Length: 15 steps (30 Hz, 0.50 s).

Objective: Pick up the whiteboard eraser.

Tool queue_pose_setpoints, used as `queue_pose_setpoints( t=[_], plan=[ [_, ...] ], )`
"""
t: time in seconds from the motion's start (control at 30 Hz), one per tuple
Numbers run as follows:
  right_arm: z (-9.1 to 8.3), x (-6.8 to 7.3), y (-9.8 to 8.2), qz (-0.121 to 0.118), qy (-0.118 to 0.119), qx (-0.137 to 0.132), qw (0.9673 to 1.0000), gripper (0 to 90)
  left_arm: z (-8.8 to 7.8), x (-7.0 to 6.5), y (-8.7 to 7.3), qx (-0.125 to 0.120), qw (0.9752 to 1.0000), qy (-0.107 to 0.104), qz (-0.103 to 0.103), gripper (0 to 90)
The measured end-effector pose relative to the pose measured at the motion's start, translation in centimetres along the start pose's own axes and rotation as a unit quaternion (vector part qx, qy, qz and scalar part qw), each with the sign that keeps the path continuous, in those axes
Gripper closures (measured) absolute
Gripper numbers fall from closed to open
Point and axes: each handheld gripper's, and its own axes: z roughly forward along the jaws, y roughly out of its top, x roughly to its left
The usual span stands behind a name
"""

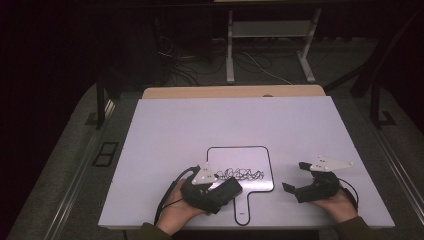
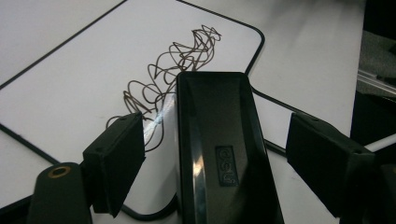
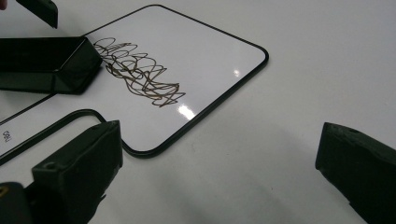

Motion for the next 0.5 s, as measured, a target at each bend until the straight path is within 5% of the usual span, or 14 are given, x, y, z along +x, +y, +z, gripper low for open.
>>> queue_pose_setpoints(
  t=[0.5],
  plan=[
    [-0.07, -0.08, -0.03, 0.001, -0.001, -0.001, 1.0, 0.0, 0.81, -0.55, -0.69, 0.028, 0.9996, 0.002, 0.007, 26.0]
  ],
)
